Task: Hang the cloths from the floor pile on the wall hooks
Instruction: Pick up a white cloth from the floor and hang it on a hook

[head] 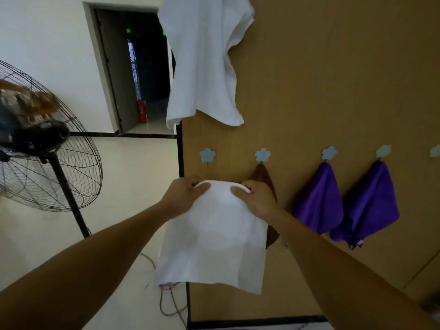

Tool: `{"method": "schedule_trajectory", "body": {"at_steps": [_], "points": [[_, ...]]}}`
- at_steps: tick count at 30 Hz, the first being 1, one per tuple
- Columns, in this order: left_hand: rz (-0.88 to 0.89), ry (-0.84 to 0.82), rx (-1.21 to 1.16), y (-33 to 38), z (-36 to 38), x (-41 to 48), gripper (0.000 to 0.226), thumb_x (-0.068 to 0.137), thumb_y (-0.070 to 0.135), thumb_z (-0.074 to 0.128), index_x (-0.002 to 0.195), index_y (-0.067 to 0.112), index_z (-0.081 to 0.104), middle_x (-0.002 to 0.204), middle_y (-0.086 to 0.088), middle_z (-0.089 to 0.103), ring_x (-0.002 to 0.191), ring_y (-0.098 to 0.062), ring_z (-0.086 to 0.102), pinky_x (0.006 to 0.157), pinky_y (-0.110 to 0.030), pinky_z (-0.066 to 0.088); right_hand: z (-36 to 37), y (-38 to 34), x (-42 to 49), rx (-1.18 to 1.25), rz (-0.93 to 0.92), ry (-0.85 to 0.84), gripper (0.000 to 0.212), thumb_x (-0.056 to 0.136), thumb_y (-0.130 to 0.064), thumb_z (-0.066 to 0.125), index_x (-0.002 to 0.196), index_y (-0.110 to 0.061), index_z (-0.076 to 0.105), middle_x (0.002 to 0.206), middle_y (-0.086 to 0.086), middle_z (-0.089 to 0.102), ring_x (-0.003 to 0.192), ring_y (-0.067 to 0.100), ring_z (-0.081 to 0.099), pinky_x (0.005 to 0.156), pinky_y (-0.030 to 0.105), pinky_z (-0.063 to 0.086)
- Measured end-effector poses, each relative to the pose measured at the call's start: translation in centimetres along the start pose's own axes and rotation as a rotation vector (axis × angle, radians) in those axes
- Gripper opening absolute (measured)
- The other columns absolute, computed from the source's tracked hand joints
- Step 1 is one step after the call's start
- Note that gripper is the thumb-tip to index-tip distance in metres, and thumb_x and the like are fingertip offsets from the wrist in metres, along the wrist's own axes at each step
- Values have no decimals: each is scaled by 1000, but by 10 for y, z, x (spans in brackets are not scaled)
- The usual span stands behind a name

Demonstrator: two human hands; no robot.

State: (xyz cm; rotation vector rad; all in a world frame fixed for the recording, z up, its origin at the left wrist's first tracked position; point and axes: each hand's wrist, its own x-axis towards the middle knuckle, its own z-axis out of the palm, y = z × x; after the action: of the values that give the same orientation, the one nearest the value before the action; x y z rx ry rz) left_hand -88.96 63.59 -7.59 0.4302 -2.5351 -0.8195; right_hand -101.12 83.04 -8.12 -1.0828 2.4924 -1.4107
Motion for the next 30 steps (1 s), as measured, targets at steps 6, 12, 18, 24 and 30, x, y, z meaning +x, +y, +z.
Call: {"method": "schedule_trajectory", "body": {"at_steps": [6,12,18,24,30], "points": [[88,111,66,-36,-15,55,41,96,50,42,91,20,70,85,4,69,77,-15,63,71,-32,52,32,-15,63,-120,66,140,44,72,-59,73,54,-27,50,46,-13,49,50,6,50,50,25,39],[15,275,210,-36,3,90,38,98,46,36,91,21,64,75,8,56,60,-8,48,51,-18,29,51,-17,106,-203,49,312,44,87,-57,59,95,-16,70,87,3,72,84,23,66,78,40,53],[-28,233,300,-46,20,94,33,95,47,39,72,26,49,58,13,41,48,-3,37,46,-20,25,70,2,112,-187,158,361,39,86,-61,55,86,-25,70,81,-3,72,78,17,66,73,35,56],[-357,47,-276,-48,38,88,35,89,44,55,65,18,61,68,-1,63,64,-19,61,57,-27,49,80,10,112,193,413,218,39,70,-60,73,77,-22,70,77,-4,71,82,17,69,69,29,56],[-523,-212,-614,-47,26,92,40,90,31,63,119,4,59,120,-13,62,111,-28,60,90,-35,50,85,9,99,179,491,119,46,69,-63,69,71,-18,68,68,-2,69,69,18,68,59,28,53]]}}
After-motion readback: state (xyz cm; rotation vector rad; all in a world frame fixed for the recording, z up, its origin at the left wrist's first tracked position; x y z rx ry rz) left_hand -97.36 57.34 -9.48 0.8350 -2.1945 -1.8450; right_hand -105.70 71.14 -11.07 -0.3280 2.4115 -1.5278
